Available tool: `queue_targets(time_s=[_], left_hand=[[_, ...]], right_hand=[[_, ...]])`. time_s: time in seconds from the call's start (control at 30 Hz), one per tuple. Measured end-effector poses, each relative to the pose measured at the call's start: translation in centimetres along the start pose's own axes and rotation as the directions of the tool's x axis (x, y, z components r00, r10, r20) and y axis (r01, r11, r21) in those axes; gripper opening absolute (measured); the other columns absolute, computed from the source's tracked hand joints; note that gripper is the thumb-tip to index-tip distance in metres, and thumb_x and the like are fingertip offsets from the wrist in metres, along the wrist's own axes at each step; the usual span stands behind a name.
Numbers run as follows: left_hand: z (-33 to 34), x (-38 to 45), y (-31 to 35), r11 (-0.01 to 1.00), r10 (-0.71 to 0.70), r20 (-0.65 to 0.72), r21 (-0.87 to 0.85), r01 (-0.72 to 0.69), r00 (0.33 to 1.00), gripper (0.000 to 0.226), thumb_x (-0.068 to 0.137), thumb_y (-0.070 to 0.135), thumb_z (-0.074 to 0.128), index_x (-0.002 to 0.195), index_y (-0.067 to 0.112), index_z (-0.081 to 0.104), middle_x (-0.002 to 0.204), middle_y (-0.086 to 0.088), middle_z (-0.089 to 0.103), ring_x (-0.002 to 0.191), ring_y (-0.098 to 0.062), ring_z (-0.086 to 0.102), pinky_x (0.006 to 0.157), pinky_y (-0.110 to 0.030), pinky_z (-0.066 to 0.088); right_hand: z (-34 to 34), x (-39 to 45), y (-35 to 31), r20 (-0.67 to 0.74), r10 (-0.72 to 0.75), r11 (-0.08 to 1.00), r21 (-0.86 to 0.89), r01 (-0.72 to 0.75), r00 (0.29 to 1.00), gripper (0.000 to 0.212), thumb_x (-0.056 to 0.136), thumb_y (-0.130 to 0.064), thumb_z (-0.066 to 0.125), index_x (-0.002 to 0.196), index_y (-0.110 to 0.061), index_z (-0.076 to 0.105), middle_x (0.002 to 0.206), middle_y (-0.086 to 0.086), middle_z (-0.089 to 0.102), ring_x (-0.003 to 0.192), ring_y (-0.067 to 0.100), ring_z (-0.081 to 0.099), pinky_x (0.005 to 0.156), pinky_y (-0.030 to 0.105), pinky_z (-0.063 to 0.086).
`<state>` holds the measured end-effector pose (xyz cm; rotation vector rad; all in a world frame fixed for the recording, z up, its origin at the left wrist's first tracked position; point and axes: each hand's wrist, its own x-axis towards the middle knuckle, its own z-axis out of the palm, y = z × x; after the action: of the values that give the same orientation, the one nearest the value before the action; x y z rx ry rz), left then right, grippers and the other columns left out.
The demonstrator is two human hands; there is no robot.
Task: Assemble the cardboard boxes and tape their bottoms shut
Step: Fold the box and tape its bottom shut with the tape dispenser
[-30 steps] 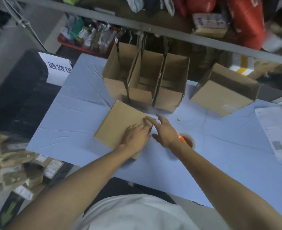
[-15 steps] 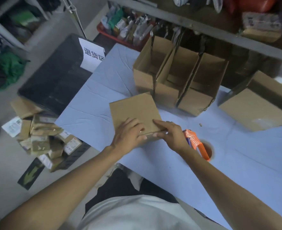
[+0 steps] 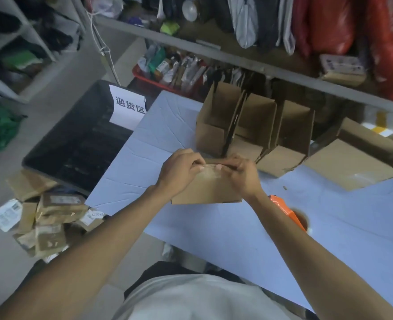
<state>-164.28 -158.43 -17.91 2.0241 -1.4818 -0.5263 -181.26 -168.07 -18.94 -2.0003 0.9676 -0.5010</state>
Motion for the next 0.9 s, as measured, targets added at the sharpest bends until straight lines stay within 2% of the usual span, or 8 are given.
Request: queue_targets(time_s=[0.1, 0.27, 0.33, 0.4, 0.47, 0.67, 0.8, 0.9], left_hand=[[-0.3, 0.4, -0.9, 0.998, -0.043, -0.018, -0.057, 0.042, 0.999, 0.004, 0.078, 0.021, 0.072, 0.080, 0.024, 0.074, 0.078, 0.009, 0.063, 0.086, -0.013, 0.056, 0.075, -0.040, 0.049], [-1.2, 1.5, -1.2, 0.997, 0.024, 0.045, -0.069, -0.021, 0.999, 0.002, 0.079, 0.023, 0.072, 0.078, 0.021, 0.072, 0.078, 0.007, 0.064, 0.080, -0.014, 0.058, 0.073, -0.037, 0.049], [-1.4, 1.6, -1.8, 0.998, 0.023, 0.038, -0.067, -0.021, 0.999, 0.008, 0.080, 0.020, 0.070, 0.073, 0.016, 0.069, 0.076, 0.004, 0.062, 0.078, -0.015, 0.057, 0.071, -0.039, 0.049], [-1.5, 1.7, -2.0, 0.997, 0.026, 0.035, -0.071, -0.023, 0.999, 0.010, 0.080, 0.018, 0.069, 0.071, 0.014, 0.068, 0.074, 0.004, 0.061, 0.075, -0.015, 0.057, 0.068, -0.037, 0.048], [-1.7, 1.9, -2.1, 0.995, 0.053, 0.071, -0.082, -0.047, 0.996, 0.009, 0.080, 0.020, 0.069, 0.073, 0.015, 0.070, 0.075, 0.005, 0.061, 0.075, -0.012, 0.057, 0.067, -0.032, 0.047], [-2.0, 2.0, -2.6, 0.991, 0.092, 0.095, -0.102, -0.083, 0.991, 0.016, 0.081, 0.021, 0.070, 0.066, 0.020, 0.063, 0.073, 0.006, 0.059, 0.072, -0.011, 0.056, 0.066, -0.034, 0.048], [-2.2, 1.9, -2.6, 0.987, 0.123, 0.172, -0.128, -0.101, 0.977, 0.001, 0.079, 0.028, 0.070, 0.078, 0.028, 0.070, 0.081, 0.012, 0.061, 0.079, -0.007, 0.059, 0.067, -0.029, 0.049], [-1.9, 1.7, -2.5, 0.993, 0.045, 0.117, -0.118, -0.031, 0.992, 0.006, 0.080, 0.030, 0.071, 0.074, 0.031, 0.073, 0.078, 0.014, 0.064, 0.077, -0.006, 0.059, 0.065, -0.030, 0.049]], right_hand=[[0.7, 0.3, -0.2, -0.002, 0.035, 0.999, -0.019, -0.035, 0.999, 0.011, 0.084, -0.015, 0.072, 0.093, -0.020, 0.078, 0.086, -0.012, 0.064, 0.082, 0.000, 0.057, 0.070, 0.007, 0.041], [1.4, 0.4, -0.5, -0.094, 0.131, 0.990, 0.065, -0.126, 0.987, 0.005, 0.079, -0.018, 0.079, 0.082, -0.020, 0.077, 0.077, -0.019, 0.064, 0.077, -0.007, 0.059, 0.067, 0.013, 0.045], [1.7, 0.4, -0.7, -0.092, 0.128, 0.991, 0.048, -0.124, 0.988, 0.007, 0.079, -0.022, 0.078, 0.082, -0.027, 0.075, 0.077, -0.023, 0.064, 0.079, -0.009, 0.058, 0.066, 0.010, 0.044], [2.0, 0.2, -0.9, -0.060, 0.121, 0.992, -0.014, -0.122, 0.991, 0.012, 0.078, -0.026, 0.078, 0.087, -0.032, 0.073, 0.081, -0.026, 0.060, 0.083, -0.012, 0.055, 0.067, 0.002, 0.039], [2.1, 0.0, -0.8, -0.047, 0.134, 0.989, -0.056, -0.137, 0.990, 0.018, 0.078, -0.028, 0.079, 0.095, -0.026, 0.075, 0.081, -0.027, 0.058, 0.084, -0.017, 0.053, 0.066, -0.001, 0.037], [2.8, -0.5, -0.9, -0.108, 0.168, 0.986, 0.024, -0.166, 0.980, 0.014, 0.080, -0.026, 0.078, 0.094, -0.022, 0.078, 0.081, -0.024, 0.064, 0.083, -0.017, 0.057, 0.066, 0.002, 0.041], [3.0, -0.9, -1.2, -0.118, 0.194, 0.976, 0.128, -0.178, 0.974, 0.011, 0.082, -0.020, 0.076, 0.092, -0.021, 0.079, 0.076, -0.028, 0.067, 0.080, -0.014, 0.059, 0.064, 0.003, 0.041], [3.2, -1.0, -1.9, -0.102, 0.166, 0.981, 0.117, -0.154, 0.981, 0.012, 0.083, -0.018, 0.075, 0.095, -0.019, 0.079, 0.078, -0.026, 0.067, 0.082, -0.015, 0.058, 0.065, 0.001, 0.040]])
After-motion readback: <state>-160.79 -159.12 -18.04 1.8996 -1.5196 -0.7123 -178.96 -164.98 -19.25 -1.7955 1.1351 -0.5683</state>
